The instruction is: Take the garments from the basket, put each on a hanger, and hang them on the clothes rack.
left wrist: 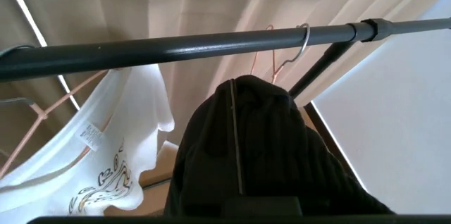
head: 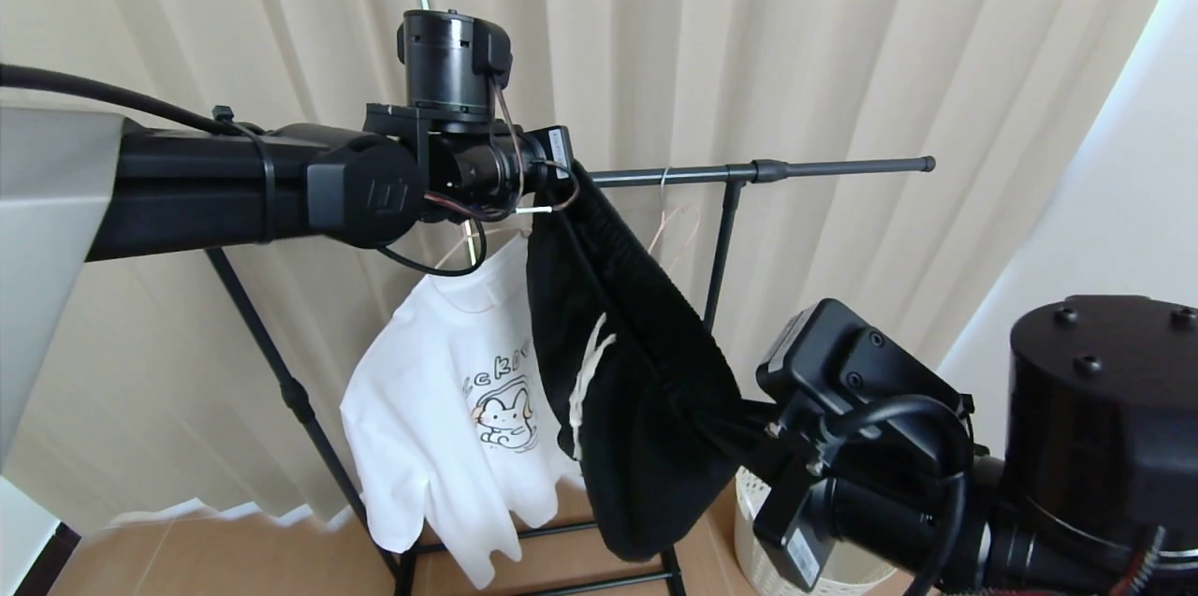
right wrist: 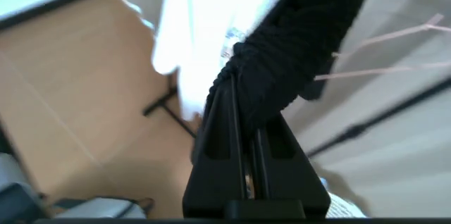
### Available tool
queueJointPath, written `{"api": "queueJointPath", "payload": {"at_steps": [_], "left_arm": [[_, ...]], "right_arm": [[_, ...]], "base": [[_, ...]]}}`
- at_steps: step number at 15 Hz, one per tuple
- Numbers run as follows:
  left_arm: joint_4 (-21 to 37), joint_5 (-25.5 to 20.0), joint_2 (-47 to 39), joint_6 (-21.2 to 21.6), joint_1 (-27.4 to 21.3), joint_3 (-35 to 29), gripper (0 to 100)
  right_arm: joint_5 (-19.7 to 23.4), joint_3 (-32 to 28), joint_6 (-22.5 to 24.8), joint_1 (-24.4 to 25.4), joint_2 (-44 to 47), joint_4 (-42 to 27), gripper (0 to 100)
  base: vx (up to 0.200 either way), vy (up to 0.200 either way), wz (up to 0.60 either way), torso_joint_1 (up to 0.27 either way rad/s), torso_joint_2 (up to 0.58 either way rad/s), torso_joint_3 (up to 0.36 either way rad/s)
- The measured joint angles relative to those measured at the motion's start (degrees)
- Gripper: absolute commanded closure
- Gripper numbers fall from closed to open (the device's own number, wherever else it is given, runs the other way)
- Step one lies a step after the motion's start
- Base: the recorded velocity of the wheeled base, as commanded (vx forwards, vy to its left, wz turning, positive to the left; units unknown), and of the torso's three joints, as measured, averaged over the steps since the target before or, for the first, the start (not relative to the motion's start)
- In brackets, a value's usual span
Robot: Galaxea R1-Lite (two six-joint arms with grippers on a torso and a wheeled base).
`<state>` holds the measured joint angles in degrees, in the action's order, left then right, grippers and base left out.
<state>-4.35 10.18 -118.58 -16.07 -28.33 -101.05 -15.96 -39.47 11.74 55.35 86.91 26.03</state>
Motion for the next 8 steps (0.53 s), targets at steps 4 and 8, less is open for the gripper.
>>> {"api": "queueJointPath", "payload": {"at_steps": [4,8], "left_arm": [[0.59,0.27,4.28,1.23,0.2,5.49,100],[4.84,0.55,9.98,6.39,0.26,12.48,100]], "right_arm": [[-4.51,-2.74,2.49,-11.63,5.97,0.13,100],[-4.92,-7.77,0.82,-18.31,10.69,0.33,100]], "base": [[0.0,0.0,0.0,0.0,0.0,0.0],[0.0,0.0,0.0,0.0,0.0,0.0]]}}
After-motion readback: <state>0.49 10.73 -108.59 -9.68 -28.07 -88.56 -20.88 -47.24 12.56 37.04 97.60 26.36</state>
